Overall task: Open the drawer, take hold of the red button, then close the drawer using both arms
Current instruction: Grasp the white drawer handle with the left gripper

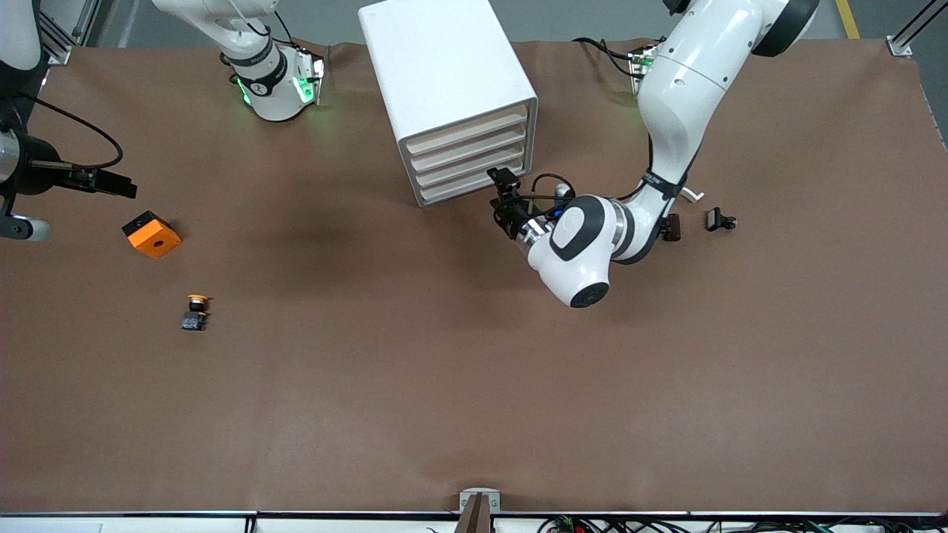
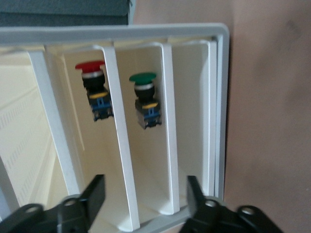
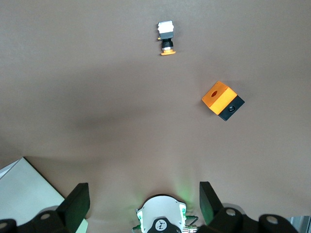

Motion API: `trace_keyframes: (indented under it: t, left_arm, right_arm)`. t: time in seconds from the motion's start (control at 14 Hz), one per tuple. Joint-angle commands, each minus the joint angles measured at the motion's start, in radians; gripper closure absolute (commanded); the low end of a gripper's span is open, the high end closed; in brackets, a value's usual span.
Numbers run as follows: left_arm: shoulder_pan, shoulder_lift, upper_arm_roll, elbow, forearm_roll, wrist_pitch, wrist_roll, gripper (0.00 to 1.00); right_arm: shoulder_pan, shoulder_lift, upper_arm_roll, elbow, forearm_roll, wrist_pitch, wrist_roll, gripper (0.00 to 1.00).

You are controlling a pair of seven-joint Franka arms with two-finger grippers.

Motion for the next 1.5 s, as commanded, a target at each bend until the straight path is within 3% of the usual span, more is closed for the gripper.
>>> trace_keyframes:
  t: [0.0,0.78,1.28,1.42]
  left_arm:
    - [-0.021,0.022,0.004,0.015,-0.049,0.003,-0.008,0.32]
    - [-0.121,0.036,-0.002,0.011,-0.073,0.000,-0.018,0.34]
    - [-0.165,0.060,-0.003,0.005,-0.091,-0.002,-0.017,0.36]
    - [-0.172,0.078,-0.003,0.005,-0.105,-0.002,-0.015,0.51]
  right_arm:
    - [0.000,0.013,0.004,0.025,0.003,-0.020,0.012,0.00]
    - [-0.008,0.024,0.004,0.028,0.008,-0.011,0.001,0.00]
    - [0.003,0.023,0.007,0.028,0.084,-0.005,-0.002,0.00]
    - [0.003,0.023,0.007,0.027,0.083,-0.003,-0.001,0.00]
